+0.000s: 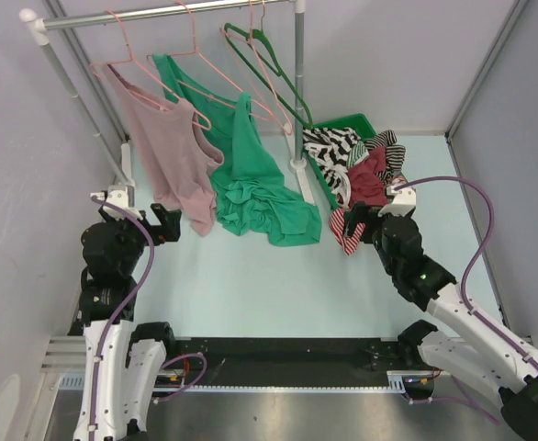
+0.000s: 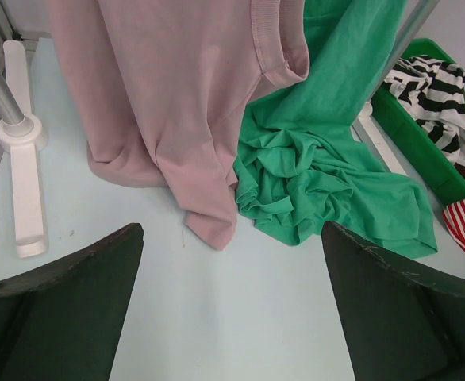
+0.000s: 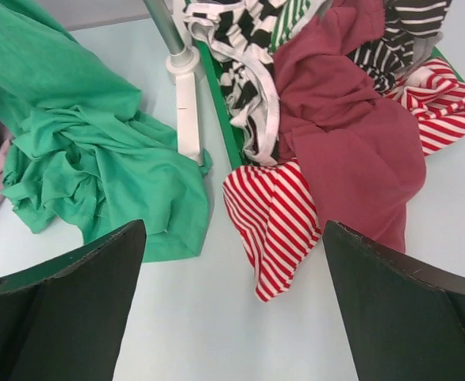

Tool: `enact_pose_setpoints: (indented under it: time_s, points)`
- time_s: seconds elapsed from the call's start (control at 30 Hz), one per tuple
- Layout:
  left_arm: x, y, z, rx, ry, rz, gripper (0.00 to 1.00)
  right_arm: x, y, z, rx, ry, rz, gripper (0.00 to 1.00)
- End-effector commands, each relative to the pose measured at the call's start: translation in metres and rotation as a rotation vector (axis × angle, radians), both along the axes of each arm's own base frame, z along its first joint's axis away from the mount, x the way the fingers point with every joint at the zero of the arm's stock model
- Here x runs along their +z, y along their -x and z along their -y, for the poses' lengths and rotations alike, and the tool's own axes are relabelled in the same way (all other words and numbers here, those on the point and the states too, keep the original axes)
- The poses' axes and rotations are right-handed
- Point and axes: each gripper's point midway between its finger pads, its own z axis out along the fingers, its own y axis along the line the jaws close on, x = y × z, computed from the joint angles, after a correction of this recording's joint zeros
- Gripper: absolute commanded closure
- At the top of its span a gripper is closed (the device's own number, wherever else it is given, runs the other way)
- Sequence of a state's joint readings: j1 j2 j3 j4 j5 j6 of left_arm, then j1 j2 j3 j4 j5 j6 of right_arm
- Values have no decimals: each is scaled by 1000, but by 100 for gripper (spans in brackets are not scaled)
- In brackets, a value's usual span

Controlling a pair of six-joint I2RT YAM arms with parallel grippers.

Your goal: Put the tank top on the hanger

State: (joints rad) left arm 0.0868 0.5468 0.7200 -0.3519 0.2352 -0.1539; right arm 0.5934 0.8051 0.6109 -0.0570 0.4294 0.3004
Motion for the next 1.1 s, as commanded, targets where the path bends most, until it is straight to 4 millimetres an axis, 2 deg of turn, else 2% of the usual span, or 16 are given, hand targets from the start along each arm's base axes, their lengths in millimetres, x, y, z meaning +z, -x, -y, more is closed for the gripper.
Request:
enact_pose_setpoints:
  time_s: [0.0,0.27,0.43,0.47,0.57,0.6,0.63,0.67,0.7,0.73,0.8,0.87,0.9,0.97,1.03,1.07]
  points:
    - [10,-3,0,-6,-22,43,1,12,0,16,-84,-13,34,0]
    - [13,-4,0,-2,-16,51,0,28,6,22,-73,-11,104,0]
    - [42,-13,-2,20,19,100,1,50,12,25,-38,39,140,0]
    - [49,-15,-3,28,25,110,1,68,12,25,-32,36,170,0]
    - [80,-20,-1,11,22,162,1,93,12,27,-31,66,186,0]
    - [93,-20,0,7,16,187,1,118,13,31,-51,57,217,0]
    - [98,-22,0,3,11,197,0,123,8,30,-61,70,211,0]
    - [100,-24,1,-2,5,201,0,130,5,32,-72,85,213,0]
    - [100,-26,1,-6,-13,203,1,152,3,34,-90,80,238,0]
    - [99,-27,2,-11,-20,208,1,149,-7,29,-94,110,215,0]
    - [85,-29,4,-22,-39,191,1,166,-18,31,-129,130,205,0]
    - [70,-30,7,-41,-51,168,1,150,-45,18,-117,169,120,0]
    - [67,-29,8,-47,-65,163,1,137,-54,26,-140,179,51,0]
    - [64,-28,9,-49,-68,159,1,117,-85,15,-106,170,-48,0]
    - [63,-28,12,-57,-67,159,1,99,-107,27,-136,133,-131,0]
    - [63,-28,12,-57,-67,158,1,74,-120,22,-120,133,-189,0]
